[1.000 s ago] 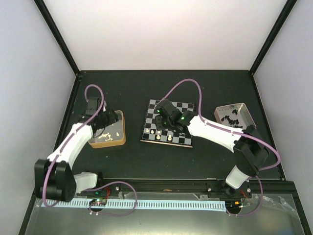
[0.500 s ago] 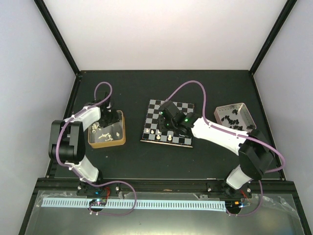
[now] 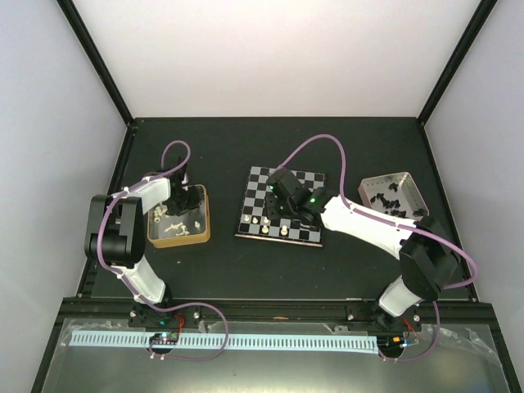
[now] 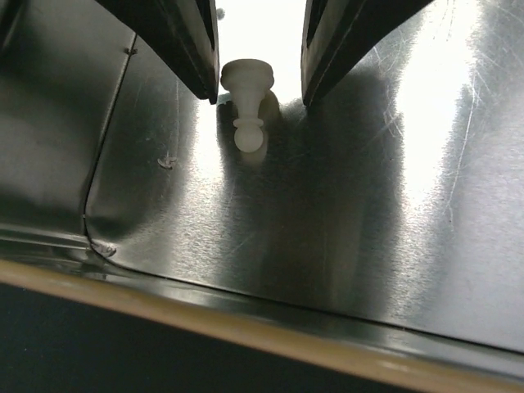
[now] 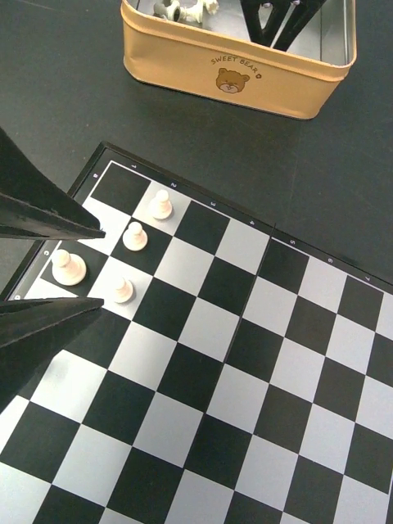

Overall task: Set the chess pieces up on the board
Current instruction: Pick up the chess piece from the storage box.

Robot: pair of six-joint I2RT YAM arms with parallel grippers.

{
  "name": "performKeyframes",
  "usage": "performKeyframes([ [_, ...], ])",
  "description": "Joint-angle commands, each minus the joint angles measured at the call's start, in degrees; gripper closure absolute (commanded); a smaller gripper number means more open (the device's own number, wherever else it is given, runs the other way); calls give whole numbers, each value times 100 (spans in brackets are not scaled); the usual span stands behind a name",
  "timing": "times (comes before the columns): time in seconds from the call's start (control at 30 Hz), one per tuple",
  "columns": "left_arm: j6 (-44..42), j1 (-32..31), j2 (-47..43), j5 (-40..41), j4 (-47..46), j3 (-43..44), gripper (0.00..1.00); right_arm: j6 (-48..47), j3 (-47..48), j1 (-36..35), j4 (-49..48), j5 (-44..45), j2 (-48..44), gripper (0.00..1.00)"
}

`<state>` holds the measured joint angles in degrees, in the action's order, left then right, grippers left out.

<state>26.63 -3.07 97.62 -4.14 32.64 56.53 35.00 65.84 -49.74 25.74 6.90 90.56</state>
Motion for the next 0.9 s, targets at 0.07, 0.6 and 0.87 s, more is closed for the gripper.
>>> performKeyframes([
  [0.07, -36, 18, 111, -46, 126, 101, 77, 86, -1, 28, -42, -9, -113, 78],
  [0.6, -13, -309, -1229, -693, 189, 58, 90, 27, -123, 269, -535, -1264, -572, 74],
  [0.87, -260, -765, -2980, -2904, -496, -482, 89, 378, -266, 793, -1403, -3290, -1097, 55],
])
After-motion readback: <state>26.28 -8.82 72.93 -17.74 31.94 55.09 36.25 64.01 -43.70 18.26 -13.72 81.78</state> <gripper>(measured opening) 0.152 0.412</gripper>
